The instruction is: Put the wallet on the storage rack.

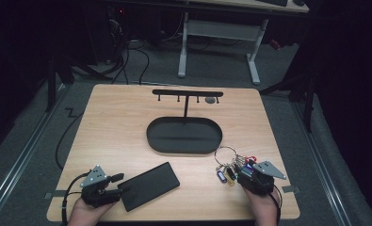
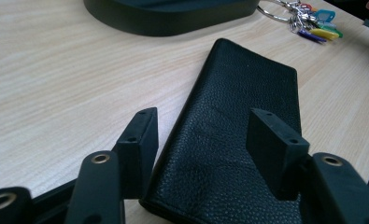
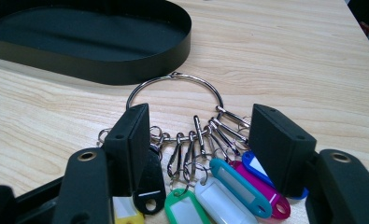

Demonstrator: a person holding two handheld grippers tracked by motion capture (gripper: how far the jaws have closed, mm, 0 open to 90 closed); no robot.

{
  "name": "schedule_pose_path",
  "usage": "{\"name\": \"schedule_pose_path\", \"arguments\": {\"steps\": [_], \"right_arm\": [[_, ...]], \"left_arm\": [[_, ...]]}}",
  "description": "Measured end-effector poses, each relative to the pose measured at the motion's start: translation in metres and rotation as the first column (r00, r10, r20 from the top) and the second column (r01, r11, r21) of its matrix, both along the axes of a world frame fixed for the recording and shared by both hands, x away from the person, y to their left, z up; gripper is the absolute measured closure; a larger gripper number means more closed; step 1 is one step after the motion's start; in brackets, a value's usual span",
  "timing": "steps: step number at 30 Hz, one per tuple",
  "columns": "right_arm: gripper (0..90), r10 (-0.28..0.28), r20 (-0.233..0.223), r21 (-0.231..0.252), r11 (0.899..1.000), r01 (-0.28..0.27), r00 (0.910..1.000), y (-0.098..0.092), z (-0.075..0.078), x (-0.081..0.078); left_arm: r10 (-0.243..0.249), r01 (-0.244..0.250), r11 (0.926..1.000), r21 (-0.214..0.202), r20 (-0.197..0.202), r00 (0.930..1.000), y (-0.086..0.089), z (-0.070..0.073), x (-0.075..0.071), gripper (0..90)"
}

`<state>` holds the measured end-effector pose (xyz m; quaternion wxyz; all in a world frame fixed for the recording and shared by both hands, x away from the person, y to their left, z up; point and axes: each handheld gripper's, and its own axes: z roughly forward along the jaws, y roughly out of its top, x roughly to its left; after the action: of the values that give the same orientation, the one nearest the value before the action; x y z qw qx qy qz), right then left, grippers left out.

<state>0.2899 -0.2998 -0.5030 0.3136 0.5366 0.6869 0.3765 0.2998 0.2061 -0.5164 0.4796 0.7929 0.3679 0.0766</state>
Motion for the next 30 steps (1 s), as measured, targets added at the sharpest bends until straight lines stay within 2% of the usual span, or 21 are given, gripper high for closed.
{"name": "schedule_pose_path", "arguments": {"steps": [4,9,15,23,30], "right_arm": [[39.1,0.006,-0.002,-0.001,1.0,-0.006,1.0,0.001,0.0,0.0],[39.1,0.011,0.002,0.002,1.0,-0.011,0.9999,0.002,0.001,0.002],[39.0,0.027,0.001,0.004,1.0,-0.027,0.9996,0.006,0.001,0.006],[39.0,0.043,0.004,0.002,0.999,-0.043,0.9991,0.01,0.001,0.01],[39.1,0.041,0.001,0.002,0.999,-0.041,0.9991,0.01,0.001,0.009]], "left_arm": [[0.004,-0.006,0.9996,-0.027,-0.058,0.9983,0.004,-0.006,0.005,41.4],[0.016,-0.026,0.9971,-0.072,-0.134,0.9908,0.013,-0.013,0.01,40.2],[0.016,-0.032,0.9959,-0.084,-0.183,0.9829,0.018,-0.018,0.011,39.6],[0.005,-0.028,0.995,-0.096,-0.225,0.9743,0.021,-0.021,0.012,40.3],[0.0,-0.021,0.9957,-0.09,-0.229,0.9734,0.02,-0.022,0.013,44.9]]}}
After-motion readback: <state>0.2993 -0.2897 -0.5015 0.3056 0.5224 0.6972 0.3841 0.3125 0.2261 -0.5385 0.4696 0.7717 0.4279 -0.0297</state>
